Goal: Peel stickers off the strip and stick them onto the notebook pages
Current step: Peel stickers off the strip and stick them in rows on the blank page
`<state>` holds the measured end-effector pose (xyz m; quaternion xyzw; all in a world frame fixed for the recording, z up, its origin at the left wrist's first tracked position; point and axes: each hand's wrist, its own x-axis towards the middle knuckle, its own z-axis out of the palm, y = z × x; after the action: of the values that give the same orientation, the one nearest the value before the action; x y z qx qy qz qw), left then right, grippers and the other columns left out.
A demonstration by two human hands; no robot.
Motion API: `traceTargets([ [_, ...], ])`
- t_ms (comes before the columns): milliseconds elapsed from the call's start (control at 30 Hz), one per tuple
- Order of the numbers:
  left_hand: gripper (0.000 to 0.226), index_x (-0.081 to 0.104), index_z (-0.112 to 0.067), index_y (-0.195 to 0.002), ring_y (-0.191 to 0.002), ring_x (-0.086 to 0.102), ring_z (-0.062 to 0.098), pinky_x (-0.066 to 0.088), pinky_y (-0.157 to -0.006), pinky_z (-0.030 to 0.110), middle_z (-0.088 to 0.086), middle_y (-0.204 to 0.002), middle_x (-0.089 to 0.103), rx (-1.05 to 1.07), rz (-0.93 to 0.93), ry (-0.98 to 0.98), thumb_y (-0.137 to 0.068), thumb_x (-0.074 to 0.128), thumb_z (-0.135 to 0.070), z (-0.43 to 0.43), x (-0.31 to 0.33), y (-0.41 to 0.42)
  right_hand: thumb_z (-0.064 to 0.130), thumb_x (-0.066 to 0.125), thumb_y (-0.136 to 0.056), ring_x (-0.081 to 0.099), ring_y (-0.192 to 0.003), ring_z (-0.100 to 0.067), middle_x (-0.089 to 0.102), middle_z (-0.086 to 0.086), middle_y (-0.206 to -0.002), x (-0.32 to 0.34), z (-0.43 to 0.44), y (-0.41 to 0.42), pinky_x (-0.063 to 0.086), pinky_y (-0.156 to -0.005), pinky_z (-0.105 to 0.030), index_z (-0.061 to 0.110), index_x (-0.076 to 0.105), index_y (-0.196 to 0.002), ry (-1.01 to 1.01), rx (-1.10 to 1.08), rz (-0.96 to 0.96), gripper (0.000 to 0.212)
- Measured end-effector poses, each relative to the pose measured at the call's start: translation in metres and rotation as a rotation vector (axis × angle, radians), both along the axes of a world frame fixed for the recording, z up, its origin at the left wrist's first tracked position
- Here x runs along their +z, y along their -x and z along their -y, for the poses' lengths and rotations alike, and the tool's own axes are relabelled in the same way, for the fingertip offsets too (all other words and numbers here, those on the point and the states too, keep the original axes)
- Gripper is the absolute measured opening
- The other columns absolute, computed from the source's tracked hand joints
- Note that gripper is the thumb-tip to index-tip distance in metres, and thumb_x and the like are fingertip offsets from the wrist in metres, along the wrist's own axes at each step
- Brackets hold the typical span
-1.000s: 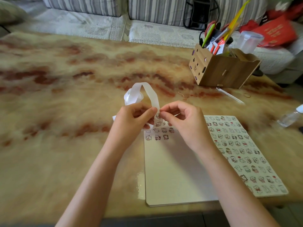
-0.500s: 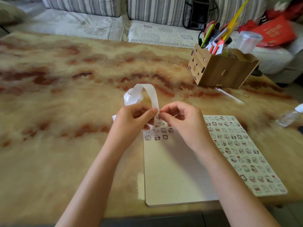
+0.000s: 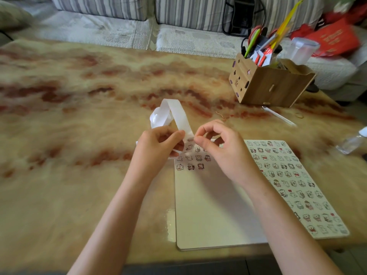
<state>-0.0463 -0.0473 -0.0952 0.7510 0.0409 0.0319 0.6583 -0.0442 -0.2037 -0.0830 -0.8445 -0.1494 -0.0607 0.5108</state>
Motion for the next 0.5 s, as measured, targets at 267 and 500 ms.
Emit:
traceTargets([
  [267,0.018,0.072,-0.008,-0.080,-0.070,0.068,0.016,0.053,-0.059,0.016,0.004,-0.073,0.074,0.047,-0.009,-0.048,-0.089,0.062,-0.019,-0.003,-0.002,-0.001,0.015,0.071,-0.082,0.058,-0.058,-0.007,0.071,0.001,-0.074,0.010,0.036,-0.004,0.036,-0.047,-0.006,0.011,0.069,-0.083,0.044,-0.021,-0.417,0.005],
  [500,0.018,0.072,-0.010,-0.080,-0.072,0.070,0.018,0.055,-0.063,0.019,0.003,-0.074,0.074,0.047,-0.014,-0.059,-0.090,0.061,-0.020,-0.003,-0.002,-0.001,0.013,0.071,-0.082,0.061,-0.057,-0.005,0.074,-0.005,-0.078,0.001,0.039,-0.005,0.043,-0.067,-0.031,0.012,0.071,-0.081,0.234,-0.039,-0.555,0.001],
])
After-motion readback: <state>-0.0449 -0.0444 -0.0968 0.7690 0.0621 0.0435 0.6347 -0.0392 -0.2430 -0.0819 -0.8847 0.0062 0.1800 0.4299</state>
